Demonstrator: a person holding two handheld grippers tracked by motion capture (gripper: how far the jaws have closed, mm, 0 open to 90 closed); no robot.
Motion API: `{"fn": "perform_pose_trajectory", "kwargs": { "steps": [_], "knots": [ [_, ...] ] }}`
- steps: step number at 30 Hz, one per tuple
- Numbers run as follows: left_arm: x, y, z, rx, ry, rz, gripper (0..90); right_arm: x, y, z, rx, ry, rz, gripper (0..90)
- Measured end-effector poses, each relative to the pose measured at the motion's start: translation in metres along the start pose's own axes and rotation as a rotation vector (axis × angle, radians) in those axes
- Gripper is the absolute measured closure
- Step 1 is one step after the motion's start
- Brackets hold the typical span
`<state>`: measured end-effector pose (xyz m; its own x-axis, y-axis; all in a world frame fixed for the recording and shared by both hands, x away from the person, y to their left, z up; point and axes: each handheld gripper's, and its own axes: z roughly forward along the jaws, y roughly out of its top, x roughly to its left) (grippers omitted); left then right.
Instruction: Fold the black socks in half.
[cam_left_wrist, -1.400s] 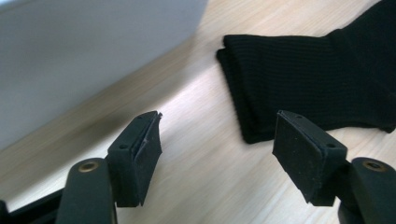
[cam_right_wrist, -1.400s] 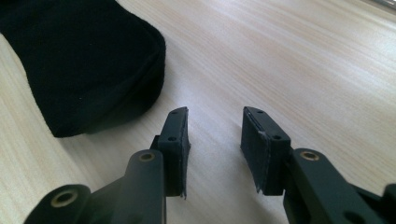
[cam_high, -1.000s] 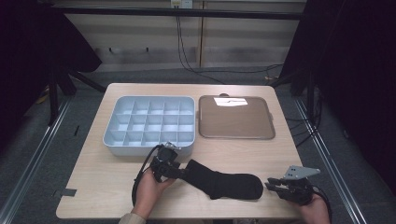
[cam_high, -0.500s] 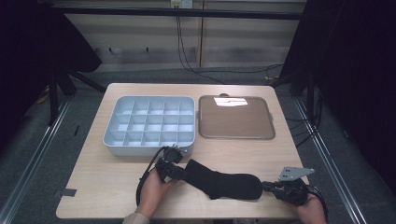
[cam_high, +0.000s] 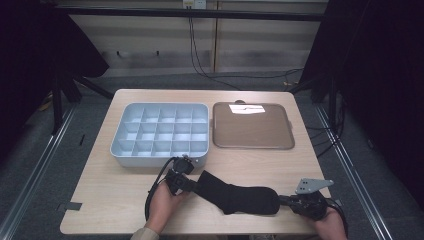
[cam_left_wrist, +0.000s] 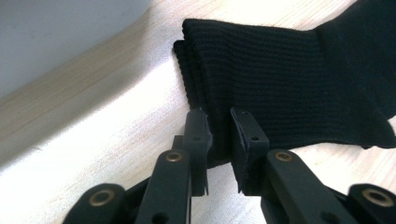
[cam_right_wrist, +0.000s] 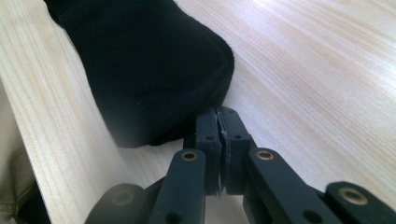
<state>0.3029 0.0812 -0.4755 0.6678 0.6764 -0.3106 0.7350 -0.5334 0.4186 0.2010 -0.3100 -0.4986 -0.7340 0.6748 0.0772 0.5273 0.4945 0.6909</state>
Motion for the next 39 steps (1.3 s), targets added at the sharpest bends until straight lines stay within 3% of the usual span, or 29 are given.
{"fn": "perform_pose_trajectory", "kwargs": {
  "steps": [10, 21, 23, 28, 32, 39],
  "knots": [
    [0.003, 0.001, -0.009, -0.004, -0.006, -0.014, 81.1, 0.002, 0.003, 0.003, 0.003, 0.024, 0.001, 89.9],
    [0.013, -0.003, -0.021, -0.034, -0.005, -0.062, 82.1, 0.008, 0.011, 0.012, 0.005, 0.054, -0.004, 90.0],
    [0.016, -0.003, -0.025, -0.017, -0.002, -0.044, 82.1, 0.009, 0.013, 0.014, 0.005, 0.061, -0.004, 90.0],
    [0.019, -0.005, -0.028, -0.023, -0.001, -0.073, 82.1, 0.009, 0.018, 0.018, 0.003, 0.075, 0.005, 90.0],
    [0.022, -0.007, -0.033, -0.002, -0.004, -0.064, 82.0, 0.010, 0.022, 0.020, 0.001, 0.084, 0.003, 90.0],
    [0.025, -0.011, -0.042, -0.008, 0.004, -0.082, 82.1, 0.015, 0.030, 0.028, 0.003, 0.105, -0.013, 90.0]
  ]
}}
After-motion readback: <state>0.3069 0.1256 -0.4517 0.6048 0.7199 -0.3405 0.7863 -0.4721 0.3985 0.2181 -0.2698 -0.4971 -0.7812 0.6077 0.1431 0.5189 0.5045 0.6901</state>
